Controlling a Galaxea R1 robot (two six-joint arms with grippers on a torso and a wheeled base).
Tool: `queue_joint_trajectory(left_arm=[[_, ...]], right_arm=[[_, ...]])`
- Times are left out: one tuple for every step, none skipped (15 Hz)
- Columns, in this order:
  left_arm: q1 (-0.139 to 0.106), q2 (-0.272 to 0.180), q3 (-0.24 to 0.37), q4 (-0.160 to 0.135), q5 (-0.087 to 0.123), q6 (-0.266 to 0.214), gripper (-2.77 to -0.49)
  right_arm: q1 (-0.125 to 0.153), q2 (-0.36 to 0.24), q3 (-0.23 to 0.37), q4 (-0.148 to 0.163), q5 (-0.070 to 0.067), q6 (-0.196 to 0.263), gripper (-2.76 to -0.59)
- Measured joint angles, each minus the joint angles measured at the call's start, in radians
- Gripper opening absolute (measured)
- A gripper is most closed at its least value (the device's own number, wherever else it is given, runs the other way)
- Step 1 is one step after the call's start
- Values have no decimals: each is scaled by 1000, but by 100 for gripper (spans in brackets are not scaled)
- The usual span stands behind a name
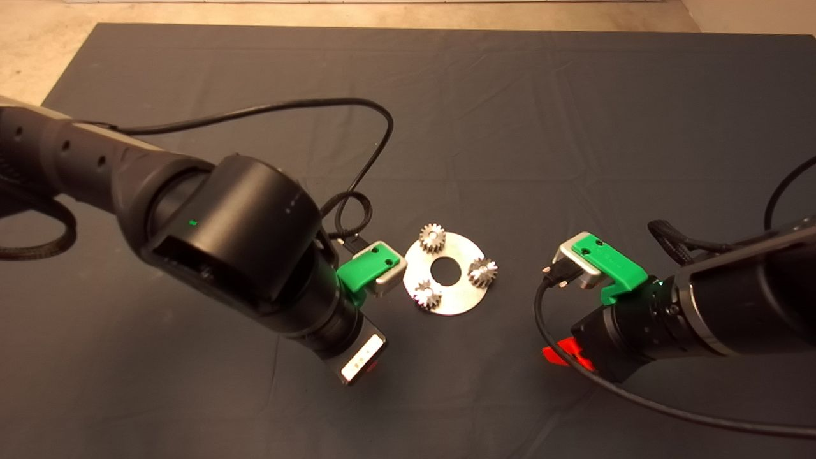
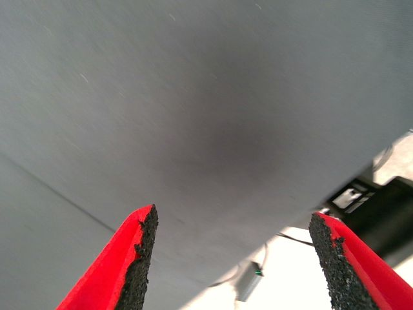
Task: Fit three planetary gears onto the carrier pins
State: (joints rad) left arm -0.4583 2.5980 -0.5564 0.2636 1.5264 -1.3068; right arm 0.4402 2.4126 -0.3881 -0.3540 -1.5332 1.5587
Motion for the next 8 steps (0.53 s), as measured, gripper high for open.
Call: queue_joint_trajectory(left_arm=[[0,0,20,-2,0,-38,-165],[0,-4,42,-2,0,-67,-165],[0,-11,65,-2,0,-105,-165],[0,-17,89,-2,0,-135,-165],[0,-23,108,-1,0,-156,-165],[0,-31,122,2,0,-176,-165],[0,-43,133,7,-1,-190,-165],[0,-54,138,13,0,-199,-165]], right_arm=[[0,-2,0,-2,0,5,-134],[-6,-3,0,-7,-1,9,-134],[-15,-3,0,-10,-1,11,-134],[-23,-3,0,-14,0,14,-134],[-30,-2,1,-18,0,14,-134],[-33,-3,2,-24,0,18,-134],[-36,-3,2,-29,0,20,-134],[-40,-5,3,-35,0,21,-134]])
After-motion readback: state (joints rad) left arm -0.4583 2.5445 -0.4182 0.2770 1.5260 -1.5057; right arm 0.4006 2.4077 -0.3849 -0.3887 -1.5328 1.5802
